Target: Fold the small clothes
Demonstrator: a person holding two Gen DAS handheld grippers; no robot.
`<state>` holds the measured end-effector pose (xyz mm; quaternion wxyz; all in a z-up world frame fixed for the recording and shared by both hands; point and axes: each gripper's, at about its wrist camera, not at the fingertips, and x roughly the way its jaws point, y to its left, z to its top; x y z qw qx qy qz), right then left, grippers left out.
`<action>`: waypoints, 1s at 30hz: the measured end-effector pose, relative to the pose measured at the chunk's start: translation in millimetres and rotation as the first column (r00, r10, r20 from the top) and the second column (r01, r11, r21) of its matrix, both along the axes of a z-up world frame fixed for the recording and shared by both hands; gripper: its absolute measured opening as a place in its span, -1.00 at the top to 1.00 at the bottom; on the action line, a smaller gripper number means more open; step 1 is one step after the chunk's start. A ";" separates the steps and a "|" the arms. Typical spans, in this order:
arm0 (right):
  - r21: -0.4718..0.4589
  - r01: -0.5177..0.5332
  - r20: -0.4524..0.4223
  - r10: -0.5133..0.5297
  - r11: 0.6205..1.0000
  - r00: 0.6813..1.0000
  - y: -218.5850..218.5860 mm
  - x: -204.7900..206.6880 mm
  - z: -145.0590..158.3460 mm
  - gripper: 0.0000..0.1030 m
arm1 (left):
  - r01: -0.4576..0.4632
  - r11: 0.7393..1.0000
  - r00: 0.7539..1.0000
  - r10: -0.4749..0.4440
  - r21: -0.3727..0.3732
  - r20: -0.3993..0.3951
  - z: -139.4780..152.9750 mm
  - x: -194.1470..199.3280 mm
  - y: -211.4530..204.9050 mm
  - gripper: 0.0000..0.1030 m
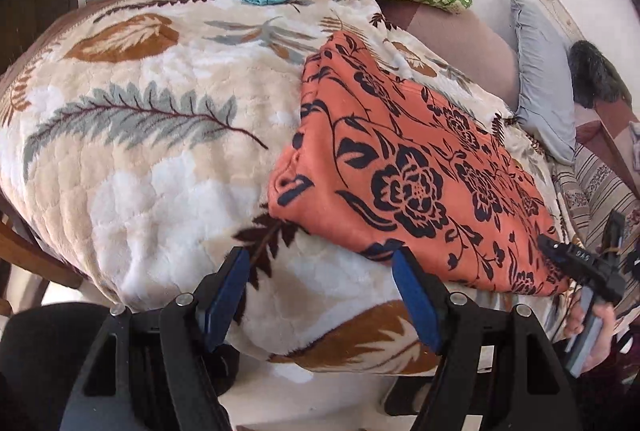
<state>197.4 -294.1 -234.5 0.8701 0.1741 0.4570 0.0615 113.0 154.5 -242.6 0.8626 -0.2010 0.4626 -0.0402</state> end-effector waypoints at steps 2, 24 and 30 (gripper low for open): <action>0.008 0.011 0.033 -0.012 1.000 0.999 -1.4 -5.4 2.6 0.41 | -0.018 0.999 0.999 0.017 -0.043 -0.039 -3.5 3.0 -2.0 -0.45; 0.143 -0.193 0.134 0.174 0.971 0.976 38.7 -6.1 11.4 0.41 | -0.142 0.969 0.989 0.145 -0.203 -0.005 -16.1 52.9 -26.0 -0.03; 0.103 -0.293 0.186 0.271 0.951 0.944 70.5 -7.3 15.3 0.41 | -0.119 0.982 0.992 0.124 -0.145 0.021 -7.3 61.3 -36.0 0.43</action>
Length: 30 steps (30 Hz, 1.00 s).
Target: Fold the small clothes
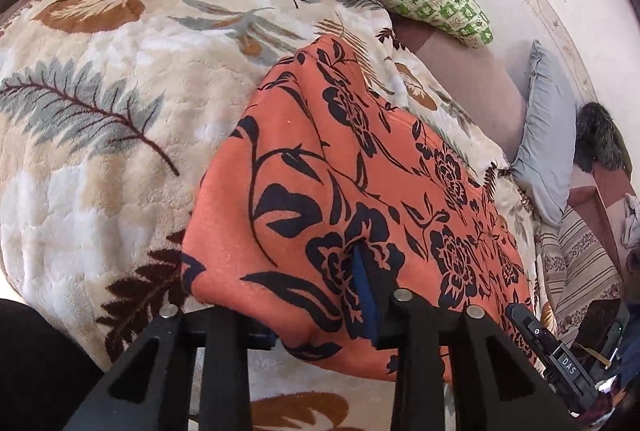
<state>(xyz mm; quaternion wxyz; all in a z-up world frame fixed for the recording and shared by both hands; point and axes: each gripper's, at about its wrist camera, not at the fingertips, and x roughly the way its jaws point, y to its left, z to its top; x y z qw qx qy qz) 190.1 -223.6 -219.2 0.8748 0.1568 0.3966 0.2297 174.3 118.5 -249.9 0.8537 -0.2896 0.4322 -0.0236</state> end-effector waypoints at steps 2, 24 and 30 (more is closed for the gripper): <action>-0.003 -0.022 0.038 0.022 1.000 0.999 10.7 -1.9 6.4 0.41 | 0.017 0.999 1.000 -0.018 0.029 0.012 5.4 0.8 -2.3 0.61; 0.334 0.371 0.010 -0.397 0.867 0.918 -136.2 -12.9 44.3 0.42 | 0.500 0.758 0.755 -0.619 0.418 0.219 152.1 -11.5 -212.9 0.91; 0.428 0.449 -0.058 -0.472 0.784 0.880 -186.4 -19.1 41.1 0.38 | 0.593 0.608 0.627 -0.760 0.528 0.170 145.6 -38.4 -291.0 0.89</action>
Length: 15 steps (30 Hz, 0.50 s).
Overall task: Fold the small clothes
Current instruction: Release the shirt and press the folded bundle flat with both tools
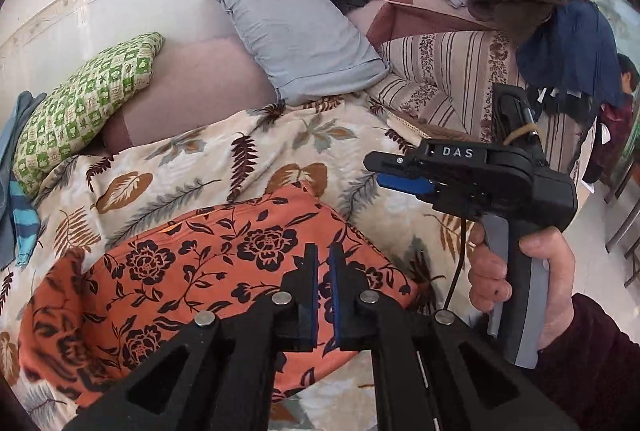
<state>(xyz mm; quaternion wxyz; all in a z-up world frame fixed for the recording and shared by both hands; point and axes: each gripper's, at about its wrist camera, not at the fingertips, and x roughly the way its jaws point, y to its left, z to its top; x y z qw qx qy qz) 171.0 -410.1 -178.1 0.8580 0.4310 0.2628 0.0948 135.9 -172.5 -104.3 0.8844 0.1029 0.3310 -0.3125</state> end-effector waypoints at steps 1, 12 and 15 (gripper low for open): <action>-0.011 -0.016 0.000 0.016 1.000 1.000 0.8 0.5 1.7 0.38 | -0.026 1.000 1.000 0.026 0.002 -0.017 -5.6 -1.0 6.7 0.88; -0.134 -0.168 -0.077 0.158 0.977 0.984 56.1 18.6 -3.7 0.38 | -0.747 0.657 0.627 0.642 -0.105 -0.442 -105.4 -12.9 247.2 -0.14; -0.204 -0.226 -0.106 0.208 0.953 0.972 86.8 26.6 -7.5 0.39 | -0.815 0.553 0.561 0.675 -0.175 -0.480 -112.1 -23.3 282.1 -0.32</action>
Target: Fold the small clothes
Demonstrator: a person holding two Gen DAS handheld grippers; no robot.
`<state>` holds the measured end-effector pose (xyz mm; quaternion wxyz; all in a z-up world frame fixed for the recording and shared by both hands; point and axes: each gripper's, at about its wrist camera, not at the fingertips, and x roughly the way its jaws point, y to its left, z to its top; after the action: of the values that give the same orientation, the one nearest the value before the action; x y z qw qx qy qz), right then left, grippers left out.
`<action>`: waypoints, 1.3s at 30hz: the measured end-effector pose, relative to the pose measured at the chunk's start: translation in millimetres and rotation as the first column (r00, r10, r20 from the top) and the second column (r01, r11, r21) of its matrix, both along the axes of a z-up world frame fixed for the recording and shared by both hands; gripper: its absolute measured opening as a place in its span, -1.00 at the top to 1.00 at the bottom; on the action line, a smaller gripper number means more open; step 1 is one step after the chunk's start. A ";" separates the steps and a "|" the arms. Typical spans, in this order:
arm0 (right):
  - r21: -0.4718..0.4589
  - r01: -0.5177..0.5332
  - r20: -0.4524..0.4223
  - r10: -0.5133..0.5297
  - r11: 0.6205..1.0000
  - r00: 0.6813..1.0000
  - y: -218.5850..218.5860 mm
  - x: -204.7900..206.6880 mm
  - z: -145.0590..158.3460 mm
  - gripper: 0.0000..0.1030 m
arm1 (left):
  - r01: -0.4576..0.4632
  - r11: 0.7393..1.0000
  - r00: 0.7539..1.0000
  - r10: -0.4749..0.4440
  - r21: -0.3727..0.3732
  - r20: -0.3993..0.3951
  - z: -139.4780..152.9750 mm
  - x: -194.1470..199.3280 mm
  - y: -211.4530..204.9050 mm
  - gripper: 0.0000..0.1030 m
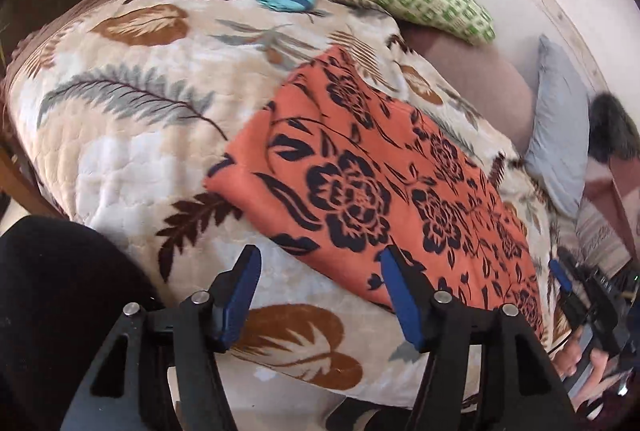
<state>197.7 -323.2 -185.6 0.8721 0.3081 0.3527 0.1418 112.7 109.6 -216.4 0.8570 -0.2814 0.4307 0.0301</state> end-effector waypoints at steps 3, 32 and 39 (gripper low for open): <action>-0.064 -0.060 -0.025 0.058 0.996 0.998 29.4 5.4 -10.1 0.39 | -0.020 0.994 1.000 0.019 -0.106 -0.014 -12.6 0.3 12.9 -0.38; -0.178 -0.189 -0.138 0.166 0.966 0.976 78.7 23.2 -52.9 0.38 | 0.050 0.988 0.997 -0.041 -0.144 0.063 -29.6 70.6 8.2 0.67; -0.118 -0.097 -0.075 0.089 0.988 0.993 52.6 15.6 -34.9 0.38 | 0.199 0.977 0.965 -0.209 0.073 0.161 28.4 72.3 -37.6 0.72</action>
<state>213.3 -270.6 -220.5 0.8690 0.2423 0.4046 0.1498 185.0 72.0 -188.0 0.8963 -0.2128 0.3826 -0.0700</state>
